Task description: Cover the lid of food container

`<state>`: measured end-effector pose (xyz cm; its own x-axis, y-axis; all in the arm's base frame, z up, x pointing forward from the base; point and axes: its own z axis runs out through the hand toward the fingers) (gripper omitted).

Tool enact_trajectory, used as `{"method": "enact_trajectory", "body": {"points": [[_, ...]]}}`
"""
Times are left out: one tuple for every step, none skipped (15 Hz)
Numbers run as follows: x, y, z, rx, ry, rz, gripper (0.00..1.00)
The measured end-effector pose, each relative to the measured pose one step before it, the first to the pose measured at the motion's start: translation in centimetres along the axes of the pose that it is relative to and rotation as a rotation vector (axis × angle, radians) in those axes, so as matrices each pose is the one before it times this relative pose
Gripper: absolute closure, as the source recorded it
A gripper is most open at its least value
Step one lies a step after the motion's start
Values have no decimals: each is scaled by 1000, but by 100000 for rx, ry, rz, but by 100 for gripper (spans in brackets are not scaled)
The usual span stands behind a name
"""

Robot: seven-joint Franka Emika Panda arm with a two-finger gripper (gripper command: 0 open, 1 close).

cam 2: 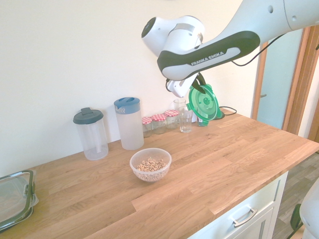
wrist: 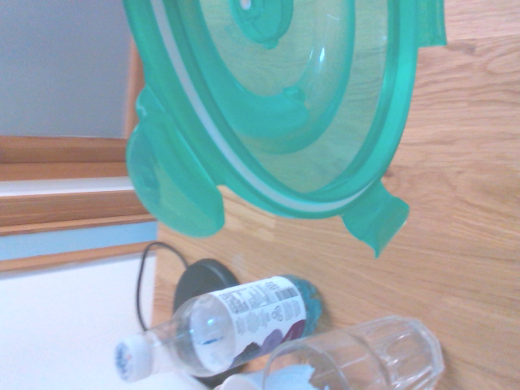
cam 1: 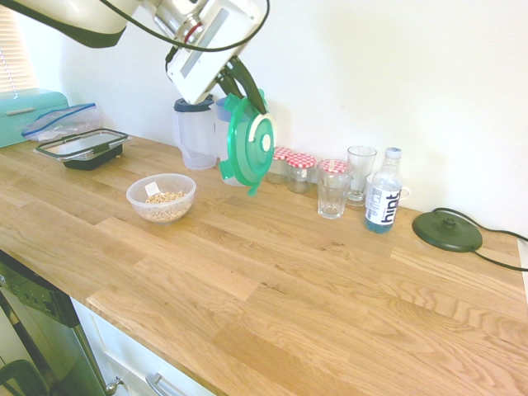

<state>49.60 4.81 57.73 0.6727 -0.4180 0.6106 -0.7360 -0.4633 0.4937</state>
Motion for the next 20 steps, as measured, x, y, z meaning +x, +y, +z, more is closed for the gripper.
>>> {"method": "enact_trajectory", "body": {"points": [[-1242, -991, -1110, -4260, 4807, 1482, 100], [-1235, -837, -1150, -4161, 4771, 1399, 100], [-1305, -778, -1207, -4263, 4826, 1165, 100], [-1420, -766, -1404, -3672, 4706, 616, 100], [-1389, -730, -1490, -1936, 3176, -202, 100], [-1336, -670, -1624, -718, 1767, -651, 100], [-1231, -620, -1957, 100, 1774, -684, 100], [-918, -568, -1806, 307, 2112, -494, 100], [-792, -617, -1697, 52, 2721, -340, 100], [-906, -769, -1534, -243, 2811, -588, 100], [-1138, -890, -1438, -478, 2121, -727, 100], [-1341, -915, -1363, -639, 1705, -789, 100], [-1408, -928, -1174, -1041, 1984, -816, 100], [-1316, -871, -1026, -1374, 2930, -959, 100], [-997, -739, -783, -1795, 3559, -591, 100], [-674, -551, -615, -2274, 3221, -426, 100], [-515, -468, -500, -1722, 2462, -495, 100], [-592, -587, -364, -798, 1321, -864, 100], [-691, -623, -189, -450, 752, -781, 100], [-731, -642, -190, -376, 668, -771, 100]]}}
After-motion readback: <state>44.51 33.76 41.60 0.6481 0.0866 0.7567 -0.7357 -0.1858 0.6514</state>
